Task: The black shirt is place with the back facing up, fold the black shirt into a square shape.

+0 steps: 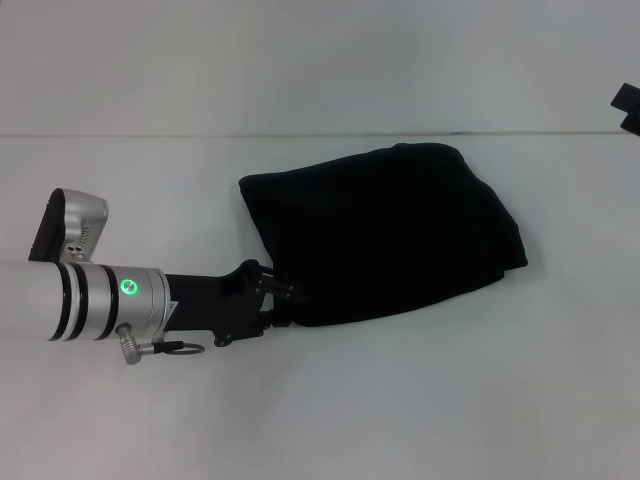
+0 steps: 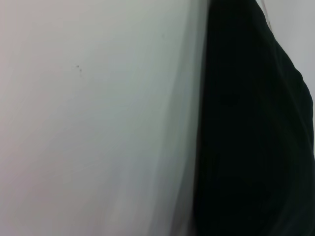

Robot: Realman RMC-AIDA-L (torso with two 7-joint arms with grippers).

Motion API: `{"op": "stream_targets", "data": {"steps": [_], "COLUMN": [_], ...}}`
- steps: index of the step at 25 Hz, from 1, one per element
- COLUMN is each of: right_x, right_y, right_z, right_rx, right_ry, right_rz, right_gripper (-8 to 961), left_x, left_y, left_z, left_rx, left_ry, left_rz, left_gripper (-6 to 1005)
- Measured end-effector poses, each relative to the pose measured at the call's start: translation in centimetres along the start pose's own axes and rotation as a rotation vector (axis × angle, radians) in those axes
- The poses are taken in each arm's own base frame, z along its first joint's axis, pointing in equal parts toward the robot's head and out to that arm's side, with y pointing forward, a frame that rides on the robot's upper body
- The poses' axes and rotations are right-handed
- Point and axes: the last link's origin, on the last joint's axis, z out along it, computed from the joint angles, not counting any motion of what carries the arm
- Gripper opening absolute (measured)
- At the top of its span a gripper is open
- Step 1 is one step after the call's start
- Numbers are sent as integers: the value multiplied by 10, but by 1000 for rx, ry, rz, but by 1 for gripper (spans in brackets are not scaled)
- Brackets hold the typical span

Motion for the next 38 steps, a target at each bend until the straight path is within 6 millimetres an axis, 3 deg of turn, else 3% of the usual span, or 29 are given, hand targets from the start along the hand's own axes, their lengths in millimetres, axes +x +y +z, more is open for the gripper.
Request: {"op": "stream_targets", "data": {"steps": [13,18,27,38], "right_x": [-1,-1,-1,1], "right_y": [1,1,1,0], "right_z": [1,1,-3,-3], "right_rx": [-3,-9,-9,-8], "right_ry": [-2,-2,-14,-15], "right_rz": [-1,-1,12,18], "right_gripper": [735,735,735,736], "left_x": [-2,-5,-7,-9], "left_y": [-2,-4,-24,-25], "left_z": [-1,-2,-21,-24], "left_rx": [6,7,-25,-117], "left_ry": [-10,-28,-8,15], "left_rz": [4,29,17,-47], "left_gripper": [105,101,93,148]}}
